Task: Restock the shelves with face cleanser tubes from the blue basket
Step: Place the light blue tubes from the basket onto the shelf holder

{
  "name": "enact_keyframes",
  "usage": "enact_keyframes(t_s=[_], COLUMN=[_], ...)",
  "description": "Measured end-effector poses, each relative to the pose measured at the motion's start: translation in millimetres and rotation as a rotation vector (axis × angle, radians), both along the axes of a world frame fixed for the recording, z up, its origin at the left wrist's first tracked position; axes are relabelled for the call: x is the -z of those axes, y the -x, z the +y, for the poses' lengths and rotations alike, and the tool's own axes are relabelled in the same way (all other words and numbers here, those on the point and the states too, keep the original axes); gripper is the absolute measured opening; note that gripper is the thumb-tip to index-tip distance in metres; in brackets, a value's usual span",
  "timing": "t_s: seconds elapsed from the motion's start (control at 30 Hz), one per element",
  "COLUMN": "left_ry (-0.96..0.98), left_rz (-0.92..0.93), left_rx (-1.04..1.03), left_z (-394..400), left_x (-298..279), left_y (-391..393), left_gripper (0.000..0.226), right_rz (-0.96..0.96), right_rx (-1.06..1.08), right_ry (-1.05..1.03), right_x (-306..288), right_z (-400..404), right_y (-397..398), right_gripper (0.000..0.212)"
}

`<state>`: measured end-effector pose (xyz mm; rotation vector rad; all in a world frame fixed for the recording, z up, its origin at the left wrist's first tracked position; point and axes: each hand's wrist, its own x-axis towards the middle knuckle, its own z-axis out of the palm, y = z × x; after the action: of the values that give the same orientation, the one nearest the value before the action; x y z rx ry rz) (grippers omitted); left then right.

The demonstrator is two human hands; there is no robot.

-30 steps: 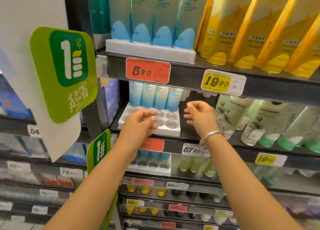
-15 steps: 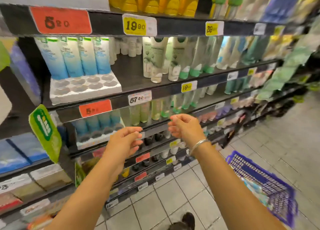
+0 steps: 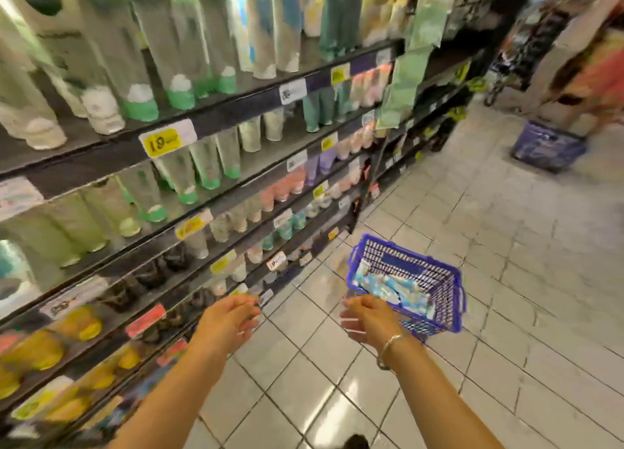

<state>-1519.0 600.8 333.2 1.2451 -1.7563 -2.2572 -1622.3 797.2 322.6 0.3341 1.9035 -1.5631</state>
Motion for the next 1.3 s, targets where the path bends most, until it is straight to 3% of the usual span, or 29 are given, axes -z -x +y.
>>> enact_keyframes(t_s=[0.27, 0.53, 0.73, 0.9, 1.1, 1.3], left_ry=[-0.046, -0.100, -0.129, -0.045, 0.000, 0.059], left_rz=[-0.115, -0.224, -0.304, -0.348, -0.449, -0.526], left_rx=[0.148, 0.302, 0.362, 0.542, 0.709, 0.752], left_z=[120, 225, 256, 264, 272, 274], left_x=[33, 56, 86, 125, 180, 257], left_y=[111, 221, 307, 407, 514, 592], left_gripper=[0.015, 0.016, 0.015, 0.011, 0.011, 0.012], right_rz=[-0.233, -0.331, -0.384, -0.393, -0.405, -0.471], right_rx=[0.204, 0.379, 0.535, 0.679, 0.634, 0.575], right_ry=[-0.019, -0.024, -0.004, 0.052, -0.050, -0.220], right_x=[52, 73, 100, 128, 171, 278], right_z=[142, 259, 284, 276, 286, 314], right_y=[70, 154, 231, 317, 422, 481], right_gripper=[0.015, 0.013, 0.017, 0.018, 0.016, 0.017])
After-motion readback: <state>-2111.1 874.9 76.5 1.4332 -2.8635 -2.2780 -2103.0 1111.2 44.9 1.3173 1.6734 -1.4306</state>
